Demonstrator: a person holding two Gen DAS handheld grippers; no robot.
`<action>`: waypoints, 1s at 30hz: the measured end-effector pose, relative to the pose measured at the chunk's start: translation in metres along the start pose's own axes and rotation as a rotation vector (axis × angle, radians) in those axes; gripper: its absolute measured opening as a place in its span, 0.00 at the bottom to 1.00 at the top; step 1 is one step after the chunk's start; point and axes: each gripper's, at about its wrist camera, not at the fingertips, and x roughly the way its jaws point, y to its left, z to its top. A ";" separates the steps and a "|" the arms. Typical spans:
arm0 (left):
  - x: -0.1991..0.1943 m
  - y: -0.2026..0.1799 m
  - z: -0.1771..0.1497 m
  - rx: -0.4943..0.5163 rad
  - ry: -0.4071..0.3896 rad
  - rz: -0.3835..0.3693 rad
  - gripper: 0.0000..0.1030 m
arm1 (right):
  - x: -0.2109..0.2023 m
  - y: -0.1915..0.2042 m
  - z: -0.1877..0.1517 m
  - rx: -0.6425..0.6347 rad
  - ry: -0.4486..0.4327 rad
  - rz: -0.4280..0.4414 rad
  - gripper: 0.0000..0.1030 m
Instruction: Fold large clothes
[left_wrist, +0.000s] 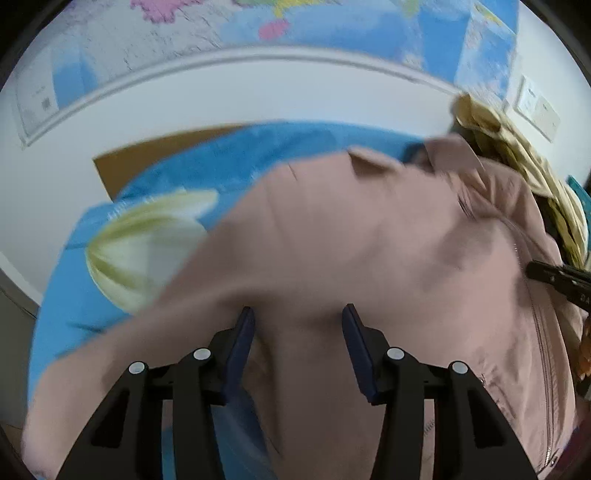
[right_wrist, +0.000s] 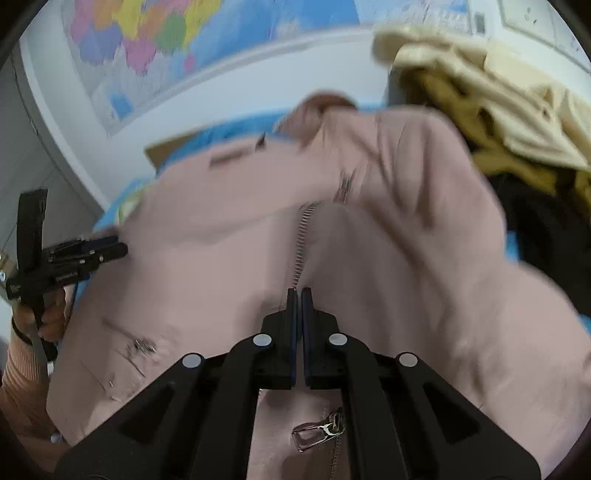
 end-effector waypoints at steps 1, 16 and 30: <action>-0.001 0.002 0.004 -0.012 -0.008 0.004 0.46 | 0.006 -0.002 0.002 0.004 0.013 0.001 0.03; -0.004 -0.031 -0.029 0.238 -0.015 0.084 0.63 | -0.085 -0.041 -0.040 0.051 -0.068 0.014 0.56; -0.049 -0.063 -0.007 0.249 -0.129 -0.046 0.64 | -0.201 -0.144 -0.101 0.230 -0.160 -0.289 0.83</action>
